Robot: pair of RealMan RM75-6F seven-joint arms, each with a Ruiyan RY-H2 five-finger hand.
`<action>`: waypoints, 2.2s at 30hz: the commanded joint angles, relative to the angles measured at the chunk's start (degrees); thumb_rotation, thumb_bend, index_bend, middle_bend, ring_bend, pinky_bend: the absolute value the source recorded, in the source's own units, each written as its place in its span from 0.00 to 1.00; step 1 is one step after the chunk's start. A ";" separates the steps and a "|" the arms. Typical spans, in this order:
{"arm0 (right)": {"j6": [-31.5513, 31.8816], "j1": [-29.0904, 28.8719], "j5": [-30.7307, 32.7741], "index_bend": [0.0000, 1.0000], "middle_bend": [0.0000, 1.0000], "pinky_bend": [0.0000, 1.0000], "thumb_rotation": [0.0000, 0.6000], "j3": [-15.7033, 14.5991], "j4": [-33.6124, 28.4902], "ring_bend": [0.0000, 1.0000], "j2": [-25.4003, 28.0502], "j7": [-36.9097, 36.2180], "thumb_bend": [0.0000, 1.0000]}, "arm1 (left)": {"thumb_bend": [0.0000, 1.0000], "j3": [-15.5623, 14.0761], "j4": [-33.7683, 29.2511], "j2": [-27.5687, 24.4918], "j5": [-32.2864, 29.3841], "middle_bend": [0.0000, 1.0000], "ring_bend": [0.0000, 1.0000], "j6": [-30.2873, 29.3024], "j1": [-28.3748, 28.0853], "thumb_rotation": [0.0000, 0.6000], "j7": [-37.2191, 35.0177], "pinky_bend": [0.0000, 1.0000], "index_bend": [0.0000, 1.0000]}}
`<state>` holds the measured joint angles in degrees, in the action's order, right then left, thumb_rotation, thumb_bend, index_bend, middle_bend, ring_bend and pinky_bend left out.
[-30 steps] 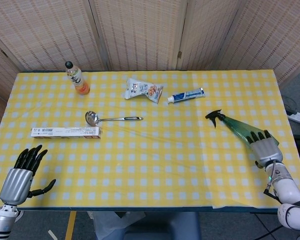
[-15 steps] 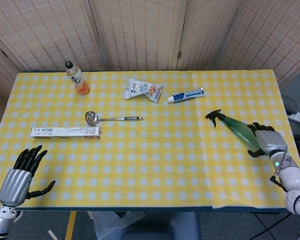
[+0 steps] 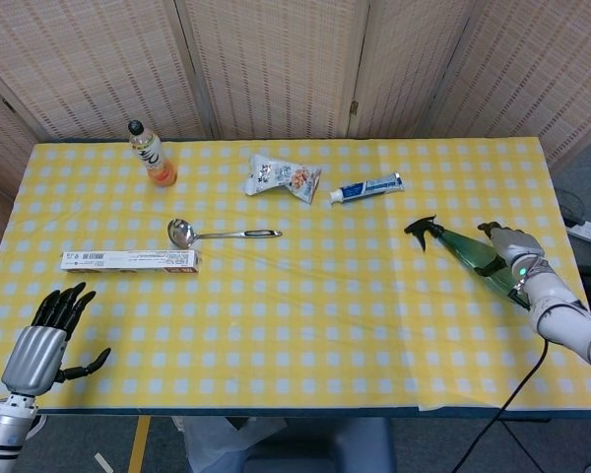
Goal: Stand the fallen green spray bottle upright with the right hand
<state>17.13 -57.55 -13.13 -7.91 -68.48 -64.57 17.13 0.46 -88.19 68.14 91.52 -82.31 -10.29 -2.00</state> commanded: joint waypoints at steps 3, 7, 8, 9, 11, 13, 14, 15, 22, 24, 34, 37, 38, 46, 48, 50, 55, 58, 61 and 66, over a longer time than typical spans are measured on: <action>-7.12 -4.72 2.15 0.14 0.00 0.00 0.87 -4.11 9.12 0.04 -5.86 -5.23 0.38 | 0.33 0.44 1.19 0.10 -1.36 0.00 0.00 1.65 -0.80 0.41 -1.90 0.00 0.00; -9.52 -5.87 0.57 0.26 0.00 0.00 0.87 -5.72 14.13 0.06 -8.97 -8.87 0.38 | 0.33 0.66 1.79 0.14 -1.92 0.00 0.00 1.95 -0.98 0.41 -2.84 0.00 0.00; -9.93 -6.00 0.15 0.29 0.00 0.00 0.87 -6.00 15.10 0.06 -9.56 -9.66 0.38 | 0.33 0.67 1.89 0.15 -1.99 0.00 0.00 2.02 -1.01 0.41 -2.98 0.00 0.00; -10.30 -6.14 -0.34 0.32 0.01 0.00 0.87 -6.35 16.04 0.07 -10.12 -10.37 0.38 | 0.33 0.65 1.98 0.16 -2.03 0.00 0.00 2.08 -1.04 0.41 -3.10 0.00 0.00; -10.92 -6.35 -1.32 0.38 0.03 0.00 0.87 -7.03 17.81 0.07 -11.17 -11.79 0.38 | 0.33 0.63 2.10 0.17 -2.07 0.00 0.00 2.15 -1.09 0.41 -3.34 0.00 0.00; -11.64 -6.63 -2.38 0.41 0.04 0.00 0.87 -7.54 19.39 0.08 -12.04 -13.58 0.38 | 0.33 0.62 2.26 0.20 -2.20 0.00 0.00 2.24 -1.11 0.41 -3.47 0.00 0.00; -11.62 -6.72 -3.04 0.41 0.04 0.00 0.87 -7.68 20.15 0.08 -12.43 -14.57 0.38 | 0.33 0.60 2.30 0.20 -2.26 0.00 0.00 2.28 -1.12 0.41 -3.52 0.00 0.00; -11.29 -6.73 -3.61 0.40 0.04 0.00 0.87 -7.77 20.65 0.08 -12.72 -15.20 0.38 | 0.33 0.60 2.35 0.20 -2.31 0.00 0.00 2.26 -1.10 0.41 -3.51 0.00 0.00; -11.89 -6.82 -6.89 0.31 0.03 0.00 0.88 -9.59 22.49 0.08 -13.51 -19.43 0.38 | 0.33 0.61 2.35 0.16 -2.64 0.00 0.00 2.15 -1.00 0.41 -3.60 0.00 0.00; -12.05 -7.05 -7.88 0.29 0.03 0.00 0.88 -10.33 22.84 0.08 -13.73 -20.56 0.38 | 0.33 0.55 2.22 0.11 -2.47 0.00 0.00 1.97 -0.97 0.41 -3.58 0.00 0.00; -10.68 -8.78 -11.54 0.23 0.03 0.00 0.88 -12.57 20.52 0.08 -13.59 -24.93 0.38 | 0.33 0.38 1.91 -0.32 -1.73 0.00 0.00 0.82 -0.66 0.41 -4.18 0.00 0.00; -10.13 -9.56 -12.37 0.23 0.03 0.00 0.88 -13.51 19.56 0.09 -13.70 -25.54 0.38 | 0.33 0.36 1.88 -0.49 -1.55 0.00 0.00 0.39 -0.51 0.41 -4.48 0.00 0.00; -10.04 -9.88 -12.49 0.23 0.03 0.00 0.88 -13.95 19.25 0.09 -13.77 -25.85 0.38 | 0.33 0.35 1.84 -0.58 -1.51 0.00 0.00 0.25 -0.46 0.41 -4.64 0.00 0.00; -11.34 -11.73 -12.12 0.24 0.03 0.00 0.87 -19.12 19.69 0.10 -15.36 -27.89 0.38 | 0.33 0.37 1.87 -0.85 -1.31 0.00 0.00 -0.35 -0.25 0.41 -5.43 0.00 0.00; -11.67 -12.03 -12.03 0.26 0.03 0.00 0.88 -20.10 20.42 0.10 -16.21 -28.77 0.38 | 0.33 0.34 1.89 -0.86 -1.18 0.00 0.00 -0.46 -0.24 0.41 -5.47 0.00 0.00; -11.85 -12.27 -12.18 0.28 0.05 0.00 0.88 -20.65 21.01 0.11 -16.91 -29.59 0.38 | 0.33 0.32 1.85 -0.89 -1.14 0.00 0.00 -0.54 -0.20 0.41 -5.55 0.00 0.00; -11.01 -12.52 -12.91 0.37 0.09 0.00 0.88 -20.96 21.75 0.15 -17.81 -31.18 0.38 | 0.33 0.36 1.91 -0.98 -1.21 0.00 0.00 -0.67 -0.12 0.41 -5.78 0.00 0.00; -9.89 -12.38 -13.18 0.46 0.13 0.00 0.88 -21.06 21.82 0.18 -17.91 -31.65 0.38 | 0.33 0.29 1.93 -1.01 -1.07 0.00 0.00 -0.71 -0.12 0.41 -5.84 0.00 0.00; -9.60 -12.40 -13.10 0.52 0.17 0.00 0.90 -21.71 21.93 0.21 -18.17 -31.90 0.38 | 0.33 0.26 1.91 -1.08 -1.02 0.00 0.00 -0.73 -0.11 0.41 -5.94 0.00 0.00; -8.44 -12.41 -12.81 0.62 0.24 0.00 1.00 -21.62 21.92 0.26 -18.52 -32.51 0.38 | 0.33 0.29 1.72 -1.19 -0.97 0.00 0.00 -1.11 0.06 0.41 -5.94 0.00 0.00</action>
<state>8.19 -69.99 -25.99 -29.83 -46.44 -83.10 -15.19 0.75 -86.46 66.96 90.55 -83.42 -10.23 -7.94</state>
